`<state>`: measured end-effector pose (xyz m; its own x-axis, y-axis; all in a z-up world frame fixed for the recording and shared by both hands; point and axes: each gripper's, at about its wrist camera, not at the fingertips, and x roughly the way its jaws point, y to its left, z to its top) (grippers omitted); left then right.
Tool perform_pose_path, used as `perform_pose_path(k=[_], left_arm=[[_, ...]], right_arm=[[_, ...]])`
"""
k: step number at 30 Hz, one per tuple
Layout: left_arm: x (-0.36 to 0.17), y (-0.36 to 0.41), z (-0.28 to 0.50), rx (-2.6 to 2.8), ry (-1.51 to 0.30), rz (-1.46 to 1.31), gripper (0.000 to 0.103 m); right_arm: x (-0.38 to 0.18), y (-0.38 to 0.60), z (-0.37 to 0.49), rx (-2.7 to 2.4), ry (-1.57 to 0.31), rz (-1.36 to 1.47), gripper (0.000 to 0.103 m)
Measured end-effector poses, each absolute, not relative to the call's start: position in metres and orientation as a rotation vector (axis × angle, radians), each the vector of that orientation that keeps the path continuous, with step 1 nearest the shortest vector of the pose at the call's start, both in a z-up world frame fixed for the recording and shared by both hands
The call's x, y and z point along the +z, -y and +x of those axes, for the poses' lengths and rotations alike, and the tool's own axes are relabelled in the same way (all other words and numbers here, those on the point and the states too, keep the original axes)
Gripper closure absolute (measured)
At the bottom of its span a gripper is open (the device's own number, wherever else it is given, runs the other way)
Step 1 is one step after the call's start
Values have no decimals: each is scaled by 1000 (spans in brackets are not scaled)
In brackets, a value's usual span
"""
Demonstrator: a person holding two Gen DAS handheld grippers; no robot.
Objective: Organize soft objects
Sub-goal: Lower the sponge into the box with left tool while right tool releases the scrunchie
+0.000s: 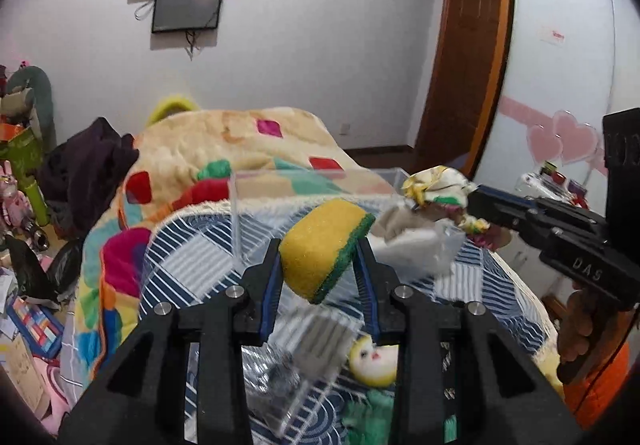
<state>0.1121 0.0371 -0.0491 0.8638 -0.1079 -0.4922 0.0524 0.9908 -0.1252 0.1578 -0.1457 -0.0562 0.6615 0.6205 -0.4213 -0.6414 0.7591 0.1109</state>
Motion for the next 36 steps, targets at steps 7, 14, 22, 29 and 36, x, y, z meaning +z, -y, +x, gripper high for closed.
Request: perform_pose_path(k=[7, 14, 22, 29, 36], left_arm=[[-49, -41, 138, -37, -522, -95, 68], [-59, -43, 170, -14, -559, -105, 68], [-84, -42, 198, 19, -629, -65, 68], [-97, -39, 211, 16, -665, -45, 68], [-101, -37, 215, -13, -694, -48, 59]], right_arm=[[-39, 140, 184, 672, -433, -23, 93], [-53, 123, 206, 617, -478, -49, 93], [-82, 111, 238, 626, -613, -39, 93], [-96, 106, 245, 636, -681, -57, 93], [-104, 99, 245, 637, -725, -78, 90]])
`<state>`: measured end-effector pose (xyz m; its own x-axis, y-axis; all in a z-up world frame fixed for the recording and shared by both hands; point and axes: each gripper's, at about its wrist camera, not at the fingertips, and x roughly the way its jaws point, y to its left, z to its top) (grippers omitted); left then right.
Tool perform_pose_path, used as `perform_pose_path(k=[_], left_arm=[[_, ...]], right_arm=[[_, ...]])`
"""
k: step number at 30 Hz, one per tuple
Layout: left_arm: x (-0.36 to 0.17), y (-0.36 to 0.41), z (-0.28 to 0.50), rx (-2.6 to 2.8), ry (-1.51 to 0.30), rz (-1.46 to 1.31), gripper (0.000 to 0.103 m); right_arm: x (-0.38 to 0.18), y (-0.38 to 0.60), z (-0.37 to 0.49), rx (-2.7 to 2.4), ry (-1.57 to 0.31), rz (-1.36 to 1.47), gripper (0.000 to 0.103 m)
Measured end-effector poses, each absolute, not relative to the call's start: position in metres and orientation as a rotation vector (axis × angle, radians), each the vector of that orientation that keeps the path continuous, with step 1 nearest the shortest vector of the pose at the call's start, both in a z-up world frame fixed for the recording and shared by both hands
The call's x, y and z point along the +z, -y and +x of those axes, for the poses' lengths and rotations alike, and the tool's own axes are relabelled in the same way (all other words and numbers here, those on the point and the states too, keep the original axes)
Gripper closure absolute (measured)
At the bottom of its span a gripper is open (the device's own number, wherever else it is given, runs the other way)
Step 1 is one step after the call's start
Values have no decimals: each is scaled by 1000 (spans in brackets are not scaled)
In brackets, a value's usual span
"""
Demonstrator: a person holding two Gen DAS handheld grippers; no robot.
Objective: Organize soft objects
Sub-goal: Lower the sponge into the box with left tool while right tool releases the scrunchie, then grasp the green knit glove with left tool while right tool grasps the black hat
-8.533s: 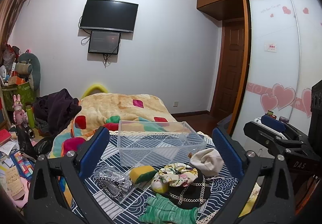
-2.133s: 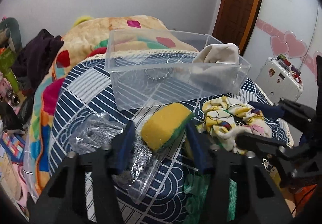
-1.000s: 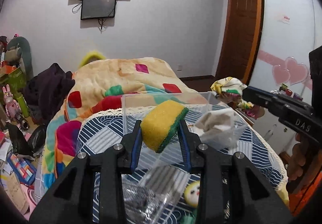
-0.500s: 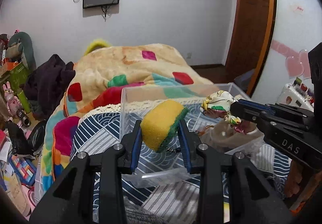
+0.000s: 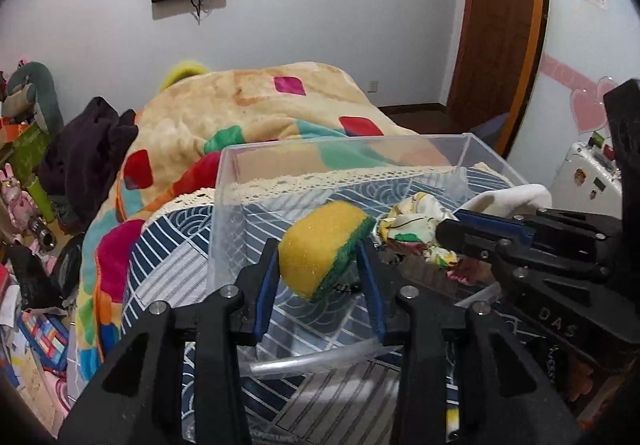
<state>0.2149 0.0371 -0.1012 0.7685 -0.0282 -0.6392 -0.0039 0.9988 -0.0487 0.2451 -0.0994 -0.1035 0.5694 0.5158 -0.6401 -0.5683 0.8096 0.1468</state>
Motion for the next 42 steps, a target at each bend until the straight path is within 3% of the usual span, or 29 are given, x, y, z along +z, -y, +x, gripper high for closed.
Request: perform_pose_path(k=[3, 10, 13, 15, 17, 25, 42], left_arm=[[-97, -35, 210, -12, -679, -45, 43], [-85, -34, 191, -35, -658, -49, 36], [-78, -35, 180, -42, -646, -66, 24], [-73, -35, 170, -45, -634, -70, 10], [-70, -34, 161, -34, -619, -65, 5], [-69, -22, 122, -59, -625, -57, 1], [-141, 0, 60, -88, -820, -109, 1]], right_arm=[[-103, 100, 244, 634, -730, -88, 87], [-92, 110, 237, 634, -701, -75, 67], [-82, 119, 228, 626, -664, -70, 60], [-74, 125, 222, 624, -635, -68, 53], [-68, 131, 215, 621, -607, -63, 45], [-57, 153, 180, 623, -519, -80, 21], [-137, 167, 135, 625, -741, -95, 18]])
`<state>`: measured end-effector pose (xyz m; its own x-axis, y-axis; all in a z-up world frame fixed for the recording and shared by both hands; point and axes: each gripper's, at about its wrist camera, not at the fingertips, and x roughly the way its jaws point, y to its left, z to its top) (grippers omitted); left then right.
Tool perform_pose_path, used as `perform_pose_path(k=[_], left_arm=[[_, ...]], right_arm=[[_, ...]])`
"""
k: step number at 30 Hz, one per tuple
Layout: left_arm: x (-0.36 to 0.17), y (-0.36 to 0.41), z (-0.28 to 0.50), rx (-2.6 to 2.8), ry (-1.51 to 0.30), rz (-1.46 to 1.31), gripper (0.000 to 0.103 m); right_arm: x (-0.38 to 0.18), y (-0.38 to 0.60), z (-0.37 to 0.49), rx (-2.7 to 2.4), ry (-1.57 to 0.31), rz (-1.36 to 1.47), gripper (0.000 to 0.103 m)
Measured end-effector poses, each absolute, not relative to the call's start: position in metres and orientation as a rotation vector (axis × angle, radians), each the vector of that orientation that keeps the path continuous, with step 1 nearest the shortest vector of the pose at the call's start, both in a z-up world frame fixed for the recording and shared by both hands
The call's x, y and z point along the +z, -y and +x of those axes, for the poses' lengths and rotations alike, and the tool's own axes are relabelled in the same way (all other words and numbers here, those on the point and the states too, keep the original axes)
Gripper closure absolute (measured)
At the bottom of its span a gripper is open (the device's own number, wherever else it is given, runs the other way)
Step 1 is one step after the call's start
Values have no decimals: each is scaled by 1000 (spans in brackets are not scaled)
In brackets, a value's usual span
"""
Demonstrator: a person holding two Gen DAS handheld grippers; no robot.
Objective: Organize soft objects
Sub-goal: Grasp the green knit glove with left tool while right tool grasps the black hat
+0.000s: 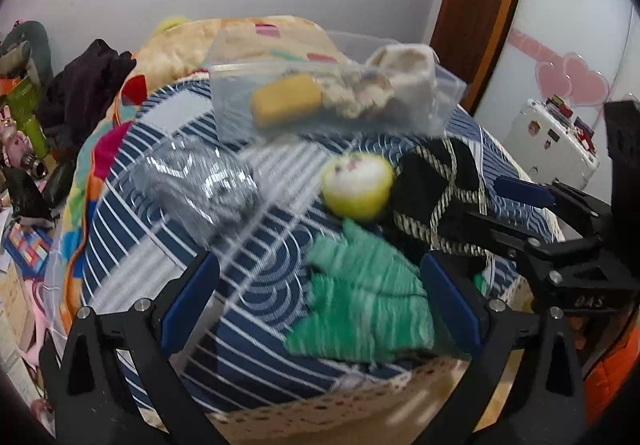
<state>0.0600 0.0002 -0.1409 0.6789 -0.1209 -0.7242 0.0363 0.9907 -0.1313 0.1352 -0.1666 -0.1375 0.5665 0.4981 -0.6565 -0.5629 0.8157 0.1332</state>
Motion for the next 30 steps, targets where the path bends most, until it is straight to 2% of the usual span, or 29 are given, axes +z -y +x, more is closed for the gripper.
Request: perform_pose_path(k=[6, 7, 8, 9, 11, 12, 13, 14, 15, 16, 21, 30], left_arm=[[-155, 11, 48, -93, -811, -68, 2], [-155, 11, 48, -93, -806, -67, 4], [-155, 11, 47, -101, -803, -70, 13], [-155, 12, 46, -117, -802, -75, 23], [-154, 13, 46, -134, -792, -80, 32], [-154, 14, 45, -144, -789, -83, 41], [-154, 15, 46, -156, -791, -86, 43], [-154, 18, 45, -159, -790, -77, 48], [-153, 20, 44, -166, -786, -76, 56], [-153, 21, 44, -174, -787, -80, 57], [-146, 18, 41, -192, -774, -111, 68], [-106, 7, 33, -163, -654, -111, 70]], right_arm=[[-161, 166, 134, 623, -823, -75, 18], [-161, 166, 132, 625, -808, -83, 18], [-161, 167, 129, 628, -804, -87, 20], [-160, 169, 128, 637, -802, -86, 28], [-158, 171, 126, 640, -796, -80, 40], [-158, 172, 126, 641, -793, -75, 54], [-157, 174, 127, 645, -795, -66, 64], [-157, 175, 129, 651, -799, -55, 67], [-158, 177, 130, 657, -802, -37, 74], [-158, 179, 130, 668, -805, -20, 79], [-156, 185, 124, 678, -791, 11, 88], [-123, 189, 114, 665, -680, 6, 90]])
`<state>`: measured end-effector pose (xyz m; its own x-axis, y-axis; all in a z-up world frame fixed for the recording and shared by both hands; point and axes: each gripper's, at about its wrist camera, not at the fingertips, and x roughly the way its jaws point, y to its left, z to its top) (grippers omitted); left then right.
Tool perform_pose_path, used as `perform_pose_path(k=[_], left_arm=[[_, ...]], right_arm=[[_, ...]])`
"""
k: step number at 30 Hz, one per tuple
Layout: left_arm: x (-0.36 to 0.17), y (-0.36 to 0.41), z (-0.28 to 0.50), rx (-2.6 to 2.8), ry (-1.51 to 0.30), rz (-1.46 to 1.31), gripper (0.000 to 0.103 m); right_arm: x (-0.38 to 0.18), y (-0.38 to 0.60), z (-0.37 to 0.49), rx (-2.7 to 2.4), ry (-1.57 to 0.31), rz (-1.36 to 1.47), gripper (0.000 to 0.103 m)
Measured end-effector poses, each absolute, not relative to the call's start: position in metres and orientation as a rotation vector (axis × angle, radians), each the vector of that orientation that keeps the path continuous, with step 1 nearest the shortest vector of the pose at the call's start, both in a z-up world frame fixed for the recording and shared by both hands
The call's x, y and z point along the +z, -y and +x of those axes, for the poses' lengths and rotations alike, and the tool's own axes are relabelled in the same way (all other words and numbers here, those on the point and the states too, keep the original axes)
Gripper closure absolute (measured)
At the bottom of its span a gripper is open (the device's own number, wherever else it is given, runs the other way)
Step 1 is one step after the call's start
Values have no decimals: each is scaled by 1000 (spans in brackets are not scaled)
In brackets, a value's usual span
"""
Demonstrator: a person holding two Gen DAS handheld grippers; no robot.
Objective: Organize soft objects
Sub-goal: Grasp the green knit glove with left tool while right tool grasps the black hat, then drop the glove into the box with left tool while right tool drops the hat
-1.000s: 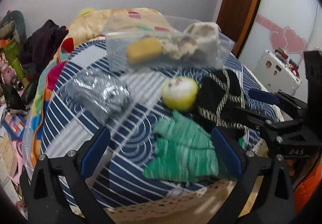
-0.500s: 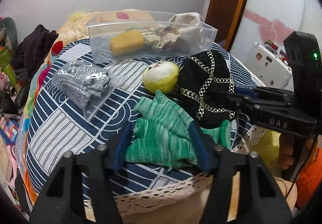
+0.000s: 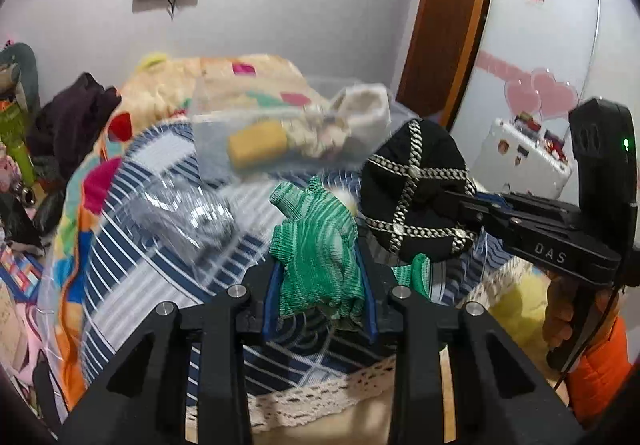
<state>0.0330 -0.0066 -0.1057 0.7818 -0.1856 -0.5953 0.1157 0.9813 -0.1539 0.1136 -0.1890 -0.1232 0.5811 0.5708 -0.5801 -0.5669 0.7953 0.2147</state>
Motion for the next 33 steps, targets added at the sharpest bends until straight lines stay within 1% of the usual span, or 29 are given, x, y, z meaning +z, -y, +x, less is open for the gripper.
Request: perform_pose_path(k=[7, 18, 26, 33], left_arm=[[-81, -5, 43, -113, -574, -107, 70], [-38, -19, 79, -30, -429, -61, 70], [-35, -28, 120, 13, -427, -44, 70], [-39, -41, 157, 36, -451, -81, 70]], right_arm=[[-95, 191, 113, 654, -583, 18, 90], [-48, 180, 145, 628, -424, 75, 90], [-37, 162, 169, 635, -401, 81, 90], [-45, 146, 188, 616, -432, 61, 89]])
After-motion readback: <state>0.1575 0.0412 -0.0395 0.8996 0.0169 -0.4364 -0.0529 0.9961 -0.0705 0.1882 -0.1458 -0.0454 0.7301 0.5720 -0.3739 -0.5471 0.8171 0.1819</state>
